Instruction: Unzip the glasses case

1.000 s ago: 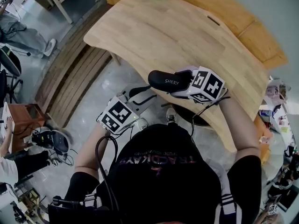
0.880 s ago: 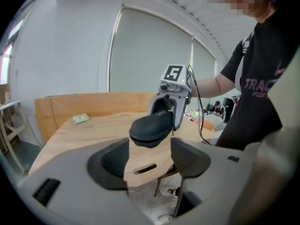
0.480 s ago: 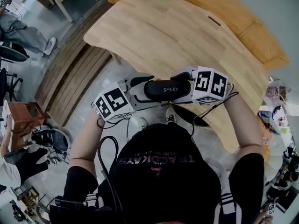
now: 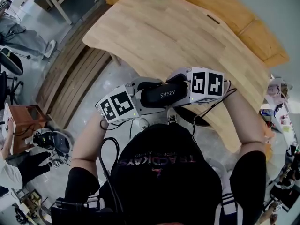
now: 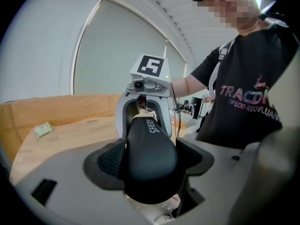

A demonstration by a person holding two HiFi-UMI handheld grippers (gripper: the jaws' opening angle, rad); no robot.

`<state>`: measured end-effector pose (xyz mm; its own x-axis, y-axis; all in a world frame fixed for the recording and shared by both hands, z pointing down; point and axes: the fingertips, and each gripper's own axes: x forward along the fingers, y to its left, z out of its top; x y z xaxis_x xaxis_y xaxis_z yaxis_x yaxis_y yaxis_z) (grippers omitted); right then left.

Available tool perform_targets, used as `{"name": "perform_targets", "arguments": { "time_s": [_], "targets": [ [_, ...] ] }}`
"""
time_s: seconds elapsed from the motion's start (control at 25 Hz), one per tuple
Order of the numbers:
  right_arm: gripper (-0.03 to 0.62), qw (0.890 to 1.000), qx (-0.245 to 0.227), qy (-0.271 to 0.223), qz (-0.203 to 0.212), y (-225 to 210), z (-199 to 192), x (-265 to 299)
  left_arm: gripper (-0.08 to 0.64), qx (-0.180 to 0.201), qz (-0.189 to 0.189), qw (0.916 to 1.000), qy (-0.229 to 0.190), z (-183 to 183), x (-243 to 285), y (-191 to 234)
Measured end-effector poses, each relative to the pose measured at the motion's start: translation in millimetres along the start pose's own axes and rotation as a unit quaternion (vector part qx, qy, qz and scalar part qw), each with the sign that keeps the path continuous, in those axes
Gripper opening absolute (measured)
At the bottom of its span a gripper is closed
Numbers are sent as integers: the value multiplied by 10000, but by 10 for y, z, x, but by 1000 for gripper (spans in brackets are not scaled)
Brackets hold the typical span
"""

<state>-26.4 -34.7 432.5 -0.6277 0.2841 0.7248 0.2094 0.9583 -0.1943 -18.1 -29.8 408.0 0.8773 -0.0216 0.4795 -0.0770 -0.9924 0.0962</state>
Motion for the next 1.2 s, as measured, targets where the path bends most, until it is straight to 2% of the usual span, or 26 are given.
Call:
{"name": "perform_targets", "arguments": {
  "time_s": [0.24, 0.44, 0.56, 0.64, 0.8, 0.88, 0.92, 0.96, 1.08, 1.2],
  "targets": [
    [354, 9997, -171, -159, -31, -11, 68, -21, 330, 90, 287, 9992, -262, 86, -88, 9],
    [354, 9993, -261, -246, -58, -22, 112, -54, 328, 23, 368, 9985, -406, 85, -139, 21],
    [354, 9981, -346, -317, -392, -132, 106, -169, 328, -31, 536, 9975, -464, 66, -213, 86],
    [354, 9941, -314, -585, -857, -264, 132, -347, 328, -120, 735, 9957, -546, 48, -293, 170],
    [353, 9712, -376, -1257, -1989, -399, 228, -696, 328, -408, 1086, 9901, -788, 66, -482, 346],
    [342, 9535, -362, -1613, -2519, -381, 250, -726, 328, -488, 1238, 9876, -835, 77, -544, 442],
    [289, 9447, -294, -1802, -2725, -373, 253, -710, 328, -522, 1299, 9866, -844, 84, -566, 492],
    [241, 9389, -226, -1929, -2842, -365, 246, -680, 328, -557, 1358, 9856, -844, 91, -585, 542],
    [218, 9332, -49, -2116, -2903, -340, 240, -558, 328, -701, 1558, 9818, -834, 98, -629, 687],
    [178, 9154, 186, -2356, -3260, -344, 309, -455, 328, -935, 1740, 9763, -885, 121, -643, 817]
  ]
}}
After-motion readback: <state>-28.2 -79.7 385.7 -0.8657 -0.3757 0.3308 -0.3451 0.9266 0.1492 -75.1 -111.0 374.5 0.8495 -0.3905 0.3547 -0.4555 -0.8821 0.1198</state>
